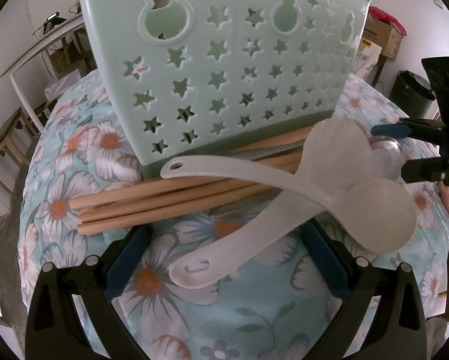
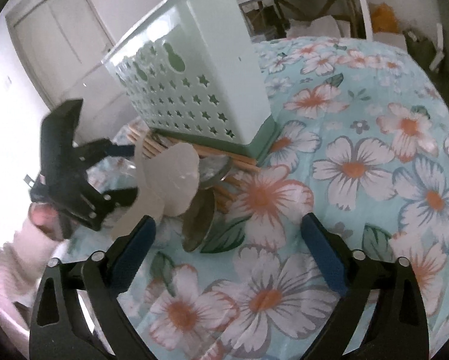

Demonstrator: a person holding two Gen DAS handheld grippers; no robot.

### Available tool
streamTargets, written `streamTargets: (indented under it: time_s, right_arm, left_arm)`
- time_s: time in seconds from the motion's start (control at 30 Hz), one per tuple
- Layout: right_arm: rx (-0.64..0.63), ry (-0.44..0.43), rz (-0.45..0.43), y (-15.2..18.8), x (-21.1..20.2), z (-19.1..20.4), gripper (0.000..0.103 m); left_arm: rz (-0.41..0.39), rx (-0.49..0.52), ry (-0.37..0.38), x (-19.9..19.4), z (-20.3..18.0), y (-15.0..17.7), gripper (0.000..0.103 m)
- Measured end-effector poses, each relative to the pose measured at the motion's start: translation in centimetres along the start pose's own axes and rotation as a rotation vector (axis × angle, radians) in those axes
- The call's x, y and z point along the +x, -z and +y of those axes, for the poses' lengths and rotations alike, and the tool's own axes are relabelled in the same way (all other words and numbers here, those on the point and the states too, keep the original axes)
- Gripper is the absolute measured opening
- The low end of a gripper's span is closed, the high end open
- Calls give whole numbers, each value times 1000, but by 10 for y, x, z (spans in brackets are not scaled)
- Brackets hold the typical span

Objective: Organize utensils

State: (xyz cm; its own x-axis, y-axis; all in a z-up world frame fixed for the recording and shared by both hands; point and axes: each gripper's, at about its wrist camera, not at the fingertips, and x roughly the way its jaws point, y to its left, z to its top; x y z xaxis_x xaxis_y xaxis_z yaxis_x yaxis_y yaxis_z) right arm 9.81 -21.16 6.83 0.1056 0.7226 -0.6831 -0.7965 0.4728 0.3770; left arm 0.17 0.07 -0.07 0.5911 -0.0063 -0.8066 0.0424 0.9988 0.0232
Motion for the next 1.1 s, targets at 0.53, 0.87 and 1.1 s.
streamTargets:
  time_s: [0.53, 0.87, 1.1]
  right_arm:
    - [16, -89, 34, 14, -44, 38, 63]
    - [175, -257, 113, 21, 9, 54, 68]
    - [328, -323, 32, 14, 29, 44, 44]
  left_arm:
    - [-132, -122, -13, -92, 41, 36, 99]
    - [-208, -222, 31, -108, 63, 62, 99]
    - [-216, -301, 59, -101, 69, 67, 99]
